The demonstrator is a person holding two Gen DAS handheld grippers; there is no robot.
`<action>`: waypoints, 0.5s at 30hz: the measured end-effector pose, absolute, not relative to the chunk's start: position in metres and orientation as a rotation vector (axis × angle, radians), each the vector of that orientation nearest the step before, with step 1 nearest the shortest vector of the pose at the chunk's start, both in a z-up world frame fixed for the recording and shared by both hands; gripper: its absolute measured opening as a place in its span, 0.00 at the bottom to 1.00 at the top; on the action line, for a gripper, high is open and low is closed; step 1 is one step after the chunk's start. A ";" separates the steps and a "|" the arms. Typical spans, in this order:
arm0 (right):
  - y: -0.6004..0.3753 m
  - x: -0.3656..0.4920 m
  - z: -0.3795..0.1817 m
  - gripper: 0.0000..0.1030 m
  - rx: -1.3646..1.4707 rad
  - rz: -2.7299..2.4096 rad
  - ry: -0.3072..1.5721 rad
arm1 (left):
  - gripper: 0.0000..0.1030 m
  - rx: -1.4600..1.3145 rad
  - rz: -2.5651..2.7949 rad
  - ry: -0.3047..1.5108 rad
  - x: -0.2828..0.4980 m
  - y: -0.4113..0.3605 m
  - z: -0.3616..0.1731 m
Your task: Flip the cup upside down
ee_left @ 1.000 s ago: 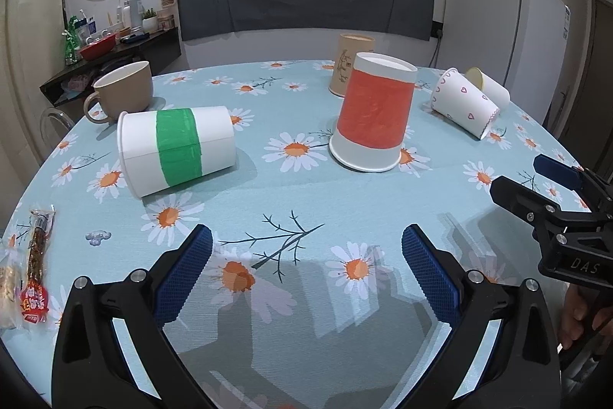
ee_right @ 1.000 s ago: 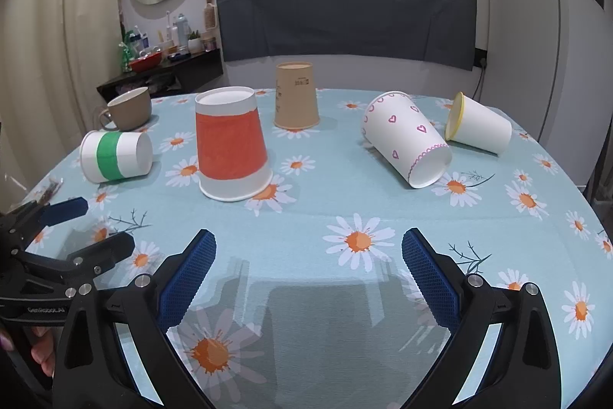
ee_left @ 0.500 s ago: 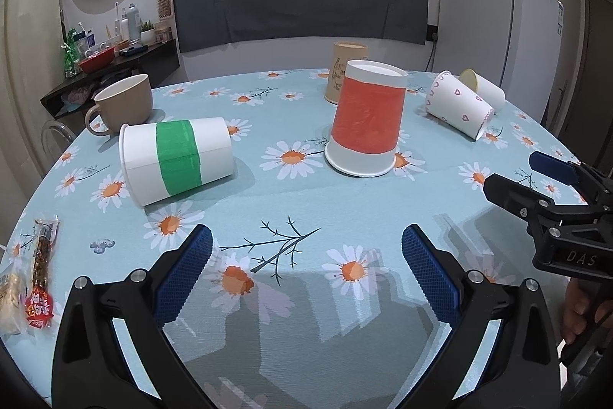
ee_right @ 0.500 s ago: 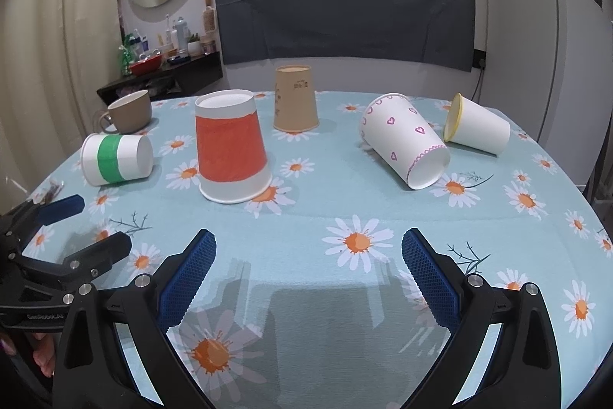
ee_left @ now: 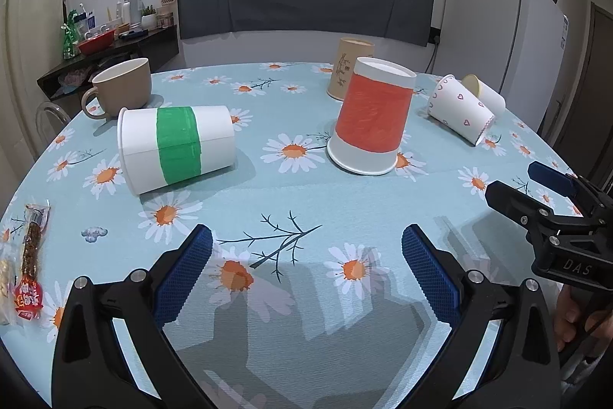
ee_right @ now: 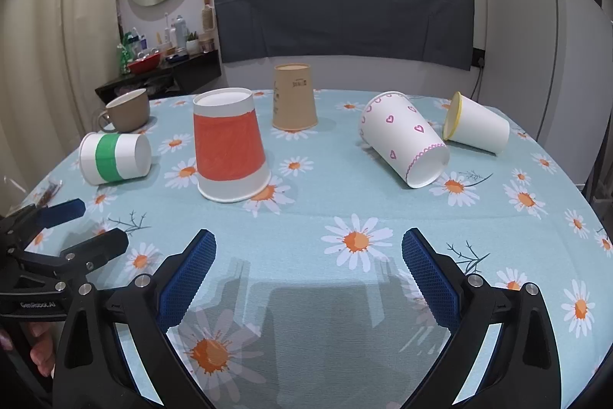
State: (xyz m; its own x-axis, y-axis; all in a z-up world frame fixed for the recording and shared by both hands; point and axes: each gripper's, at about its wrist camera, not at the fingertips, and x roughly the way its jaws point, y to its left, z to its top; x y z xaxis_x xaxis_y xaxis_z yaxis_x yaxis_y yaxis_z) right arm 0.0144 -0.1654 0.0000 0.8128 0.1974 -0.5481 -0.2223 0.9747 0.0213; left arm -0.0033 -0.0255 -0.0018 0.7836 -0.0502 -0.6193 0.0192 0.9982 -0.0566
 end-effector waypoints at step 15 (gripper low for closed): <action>-0.165 0.015 0.000 0.91 -0.043 0.229 0.583 | 0.94 -0.040 -0.038 0.667 -0.003 -0.027 -0.002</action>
